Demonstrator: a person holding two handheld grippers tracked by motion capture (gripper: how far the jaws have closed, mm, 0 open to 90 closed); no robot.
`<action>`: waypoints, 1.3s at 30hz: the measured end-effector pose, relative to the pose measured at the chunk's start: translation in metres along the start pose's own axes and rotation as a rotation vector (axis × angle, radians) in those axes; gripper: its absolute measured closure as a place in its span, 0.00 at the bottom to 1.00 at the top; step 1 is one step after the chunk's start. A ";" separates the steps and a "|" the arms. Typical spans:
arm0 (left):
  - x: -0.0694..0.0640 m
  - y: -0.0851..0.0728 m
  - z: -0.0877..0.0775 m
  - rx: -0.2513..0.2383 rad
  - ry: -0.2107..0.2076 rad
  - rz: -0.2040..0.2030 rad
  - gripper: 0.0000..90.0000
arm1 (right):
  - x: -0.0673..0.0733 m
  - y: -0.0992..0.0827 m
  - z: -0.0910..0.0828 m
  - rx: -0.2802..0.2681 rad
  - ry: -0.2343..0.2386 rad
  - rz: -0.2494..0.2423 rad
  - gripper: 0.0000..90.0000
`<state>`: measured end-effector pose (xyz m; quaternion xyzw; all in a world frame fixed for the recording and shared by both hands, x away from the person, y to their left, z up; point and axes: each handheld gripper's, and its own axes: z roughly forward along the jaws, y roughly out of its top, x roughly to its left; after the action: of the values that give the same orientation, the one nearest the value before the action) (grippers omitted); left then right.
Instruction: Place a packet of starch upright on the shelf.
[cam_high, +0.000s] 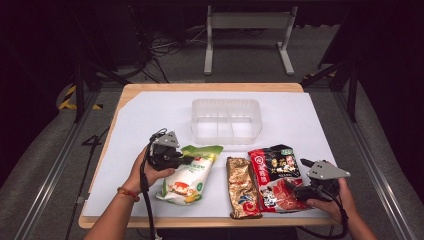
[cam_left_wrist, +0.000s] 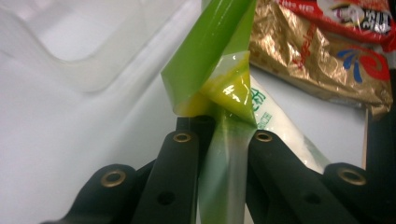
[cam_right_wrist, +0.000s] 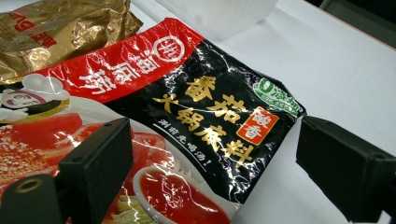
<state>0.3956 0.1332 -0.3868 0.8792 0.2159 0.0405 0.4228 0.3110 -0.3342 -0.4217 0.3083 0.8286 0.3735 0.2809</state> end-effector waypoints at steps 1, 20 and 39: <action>-0.001 -0.001 -0.004 -0.024 0.014 -0.008 0.97 | 0.000 0.000 0.000 0.000 0.000 0.002 0.13; -0.019 0.002 -0.042 -0.215 0.183 -0.003 0.99 | -0.001 0.001 -0.003 -0.007 -0.002 0.000 0.13; -0.024 0.034 -0.054 -0.424 0.290 -0.061 0.99 | -0.002 0.003 -0.005 -0.026 -0.014 0.015 0.13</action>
<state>0.3719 0.1443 -0.3238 0.7489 0.2873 0.1978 0.5635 0.3095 -0.3359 -0.4161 0.3133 0.8193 0.3841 0.2881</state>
